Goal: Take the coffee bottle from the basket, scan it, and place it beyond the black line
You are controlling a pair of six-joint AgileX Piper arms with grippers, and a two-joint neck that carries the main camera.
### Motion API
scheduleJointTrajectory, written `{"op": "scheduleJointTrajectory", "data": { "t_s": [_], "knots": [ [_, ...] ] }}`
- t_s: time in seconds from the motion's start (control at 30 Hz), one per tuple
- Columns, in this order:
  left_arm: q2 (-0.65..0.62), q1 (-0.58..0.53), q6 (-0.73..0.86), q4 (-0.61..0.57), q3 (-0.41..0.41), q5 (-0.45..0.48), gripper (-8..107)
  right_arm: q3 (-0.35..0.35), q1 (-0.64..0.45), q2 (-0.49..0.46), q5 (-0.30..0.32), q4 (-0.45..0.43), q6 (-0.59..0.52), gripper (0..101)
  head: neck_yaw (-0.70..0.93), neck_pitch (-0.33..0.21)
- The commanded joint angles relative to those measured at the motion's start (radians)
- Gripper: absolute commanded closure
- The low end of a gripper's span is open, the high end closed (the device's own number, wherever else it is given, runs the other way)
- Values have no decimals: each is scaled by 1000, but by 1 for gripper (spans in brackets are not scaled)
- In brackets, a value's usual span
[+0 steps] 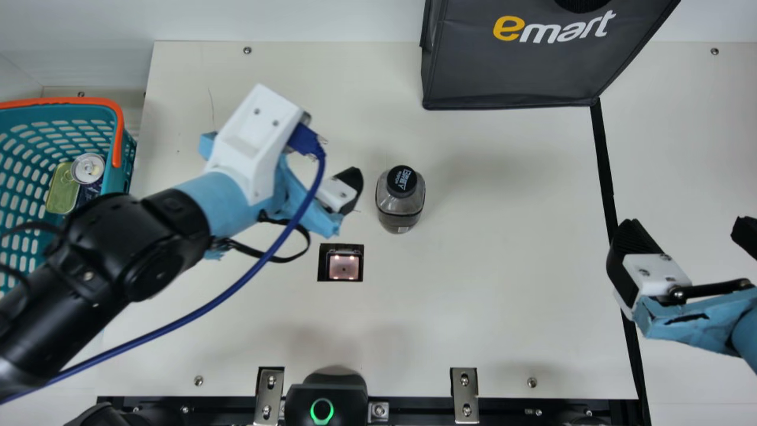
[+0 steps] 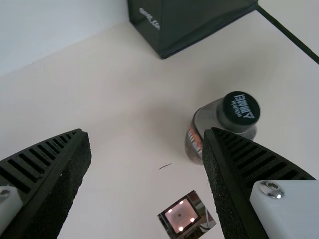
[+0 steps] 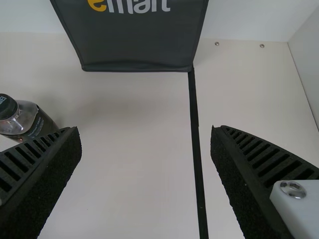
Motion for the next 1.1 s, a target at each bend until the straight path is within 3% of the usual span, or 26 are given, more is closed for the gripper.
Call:
{"op": "scheduleJointTrajectory", "data": {
  "t_s": [0.0, 0.47, 1.07],
  "knots": [
    [-33, 31, 8, -5, 21, 4, 9, 0, 0, 0, 0, 0, 0, 10, 2, -26],
    [-182, 289, 159, -110, 118, 47, 9, 0, 0, 0, 0, 0, 0, 10, 2, -26],
    [-262, 573, 398, -263, 137, 101, 9, 0, 0, 0, -1, 0, 0, 10, 2, -26]
  ]
}}
